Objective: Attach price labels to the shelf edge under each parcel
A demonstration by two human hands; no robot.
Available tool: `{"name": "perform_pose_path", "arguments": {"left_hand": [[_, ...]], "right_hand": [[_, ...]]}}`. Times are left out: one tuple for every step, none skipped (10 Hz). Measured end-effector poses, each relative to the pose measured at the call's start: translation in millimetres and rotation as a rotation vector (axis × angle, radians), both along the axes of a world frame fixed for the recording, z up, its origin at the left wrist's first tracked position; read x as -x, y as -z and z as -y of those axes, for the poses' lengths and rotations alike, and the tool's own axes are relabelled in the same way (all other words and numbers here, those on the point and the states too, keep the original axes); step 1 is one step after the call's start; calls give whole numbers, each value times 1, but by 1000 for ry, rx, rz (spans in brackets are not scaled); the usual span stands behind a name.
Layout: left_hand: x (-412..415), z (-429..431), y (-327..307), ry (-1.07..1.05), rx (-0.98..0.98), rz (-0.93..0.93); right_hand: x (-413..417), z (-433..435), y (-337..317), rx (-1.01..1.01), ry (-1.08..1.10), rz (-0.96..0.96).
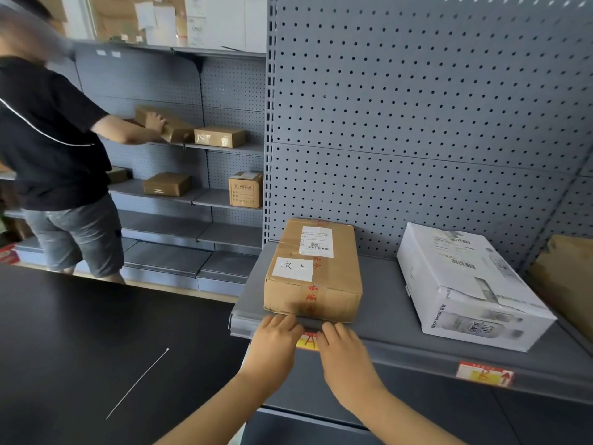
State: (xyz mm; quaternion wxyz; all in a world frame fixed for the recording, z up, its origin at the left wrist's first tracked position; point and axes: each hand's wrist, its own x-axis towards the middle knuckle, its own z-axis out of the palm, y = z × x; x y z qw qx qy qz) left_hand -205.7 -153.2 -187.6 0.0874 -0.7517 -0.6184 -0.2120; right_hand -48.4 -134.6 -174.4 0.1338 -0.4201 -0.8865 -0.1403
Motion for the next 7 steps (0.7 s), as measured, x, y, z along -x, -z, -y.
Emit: {"name": "perform_pose_path", "arguments": {"left_hand": [[-3, 4, 5, -3, -15, 2], [-7, 9, 4, -14, -20, -33], [-10, 11, -2, -45, -43, -52], [-13, 13, -7, -14, -74, -67], [-19, 7, -7, 72, -104, -84], [-30, -2, -14, 126, -93, -153], [-39, -13, -22, 159, -107, -180]], "right_hand": [[0, 2, 5, -28, 0, 14], [1, 4, 6, -43, 23, 0], [-2, 9, 9, 15, 68, -61], [-11, 16, 13, 80, 74, -115], [-17, 21, 15, 99, 87, -84], [-27, 15, 15, 149, 120, -157], [-46, 6, -6, -5, 16, -301]]}}
